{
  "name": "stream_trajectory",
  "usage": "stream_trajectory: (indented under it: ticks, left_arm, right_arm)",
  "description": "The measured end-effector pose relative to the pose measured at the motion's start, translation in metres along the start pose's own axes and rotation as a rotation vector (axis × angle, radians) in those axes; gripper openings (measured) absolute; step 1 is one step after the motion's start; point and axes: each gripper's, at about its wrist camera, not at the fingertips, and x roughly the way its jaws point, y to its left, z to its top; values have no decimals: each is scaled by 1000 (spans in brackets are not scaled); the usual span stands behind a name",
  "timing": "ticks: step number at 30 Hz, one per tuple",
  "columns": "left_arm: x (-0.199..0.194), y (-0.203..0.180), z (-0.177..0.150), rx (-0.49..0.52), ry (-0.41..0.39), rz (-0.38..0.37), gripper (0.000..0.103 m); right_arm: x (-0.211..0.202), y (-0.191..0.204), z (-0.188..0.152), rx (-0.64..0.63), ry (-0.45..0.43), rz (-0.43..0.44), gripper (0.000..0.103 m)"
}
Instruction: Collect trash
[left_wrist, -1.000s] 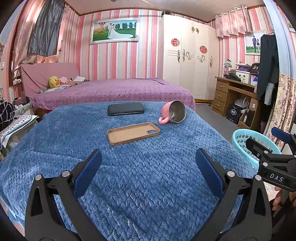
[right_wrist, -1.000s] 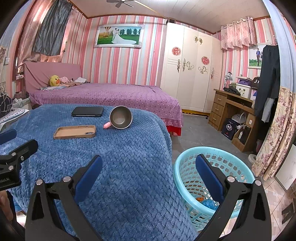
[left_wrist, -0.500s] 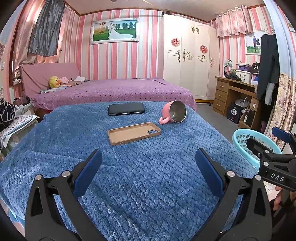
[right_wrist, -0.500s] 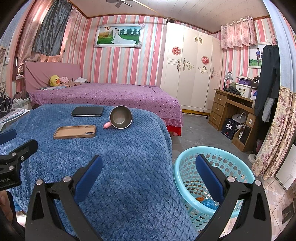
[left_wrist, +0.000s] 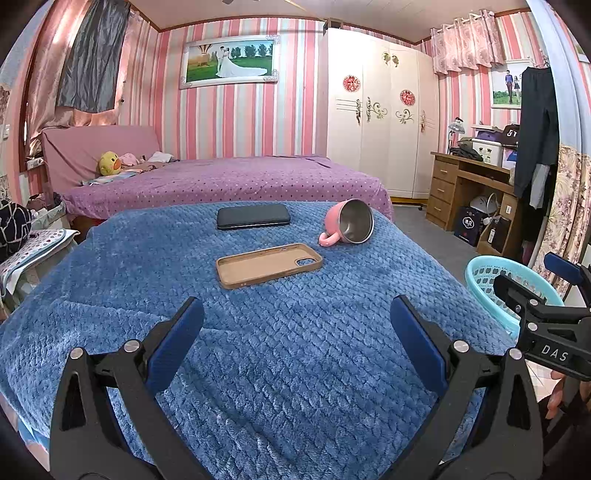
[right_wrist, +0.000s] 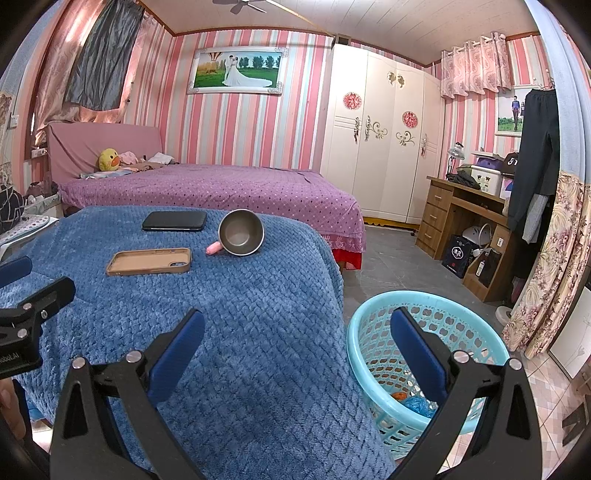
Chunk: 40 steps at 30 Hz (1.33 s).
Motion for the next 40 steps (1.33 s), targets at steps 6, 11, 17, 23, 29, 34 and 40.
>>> stream_trajectory:
  ticks: [6,11,17,23,29,34,40]
  left_arm:
    - [2,1,0,0,3,4,98]
    - [2,1,0,1,4,5,98]
    - [4,2,-1,-2,3,7,98]
    - [5,4,-1,-4,3,8,98]
    - [5,4,-1,-4,5,9,98]
    - [5,4,-1,-5,6,6,98]
    - [4,3,0,-4,5,9,98]
  right_arm:
    - [1,0,-1,2,-1,1,98]
    - [1,0,-1,1,0,0,98]
    - [3,3,-3,-1,5,-3,98]
    - [4,6,-4,-4,9,-3,98]
    - [4,6,-4,-3,9,-2,98]
    - [4,6,-4,-3,10,-2,98]
    - [4,5,-4,-3,10,-3,98]
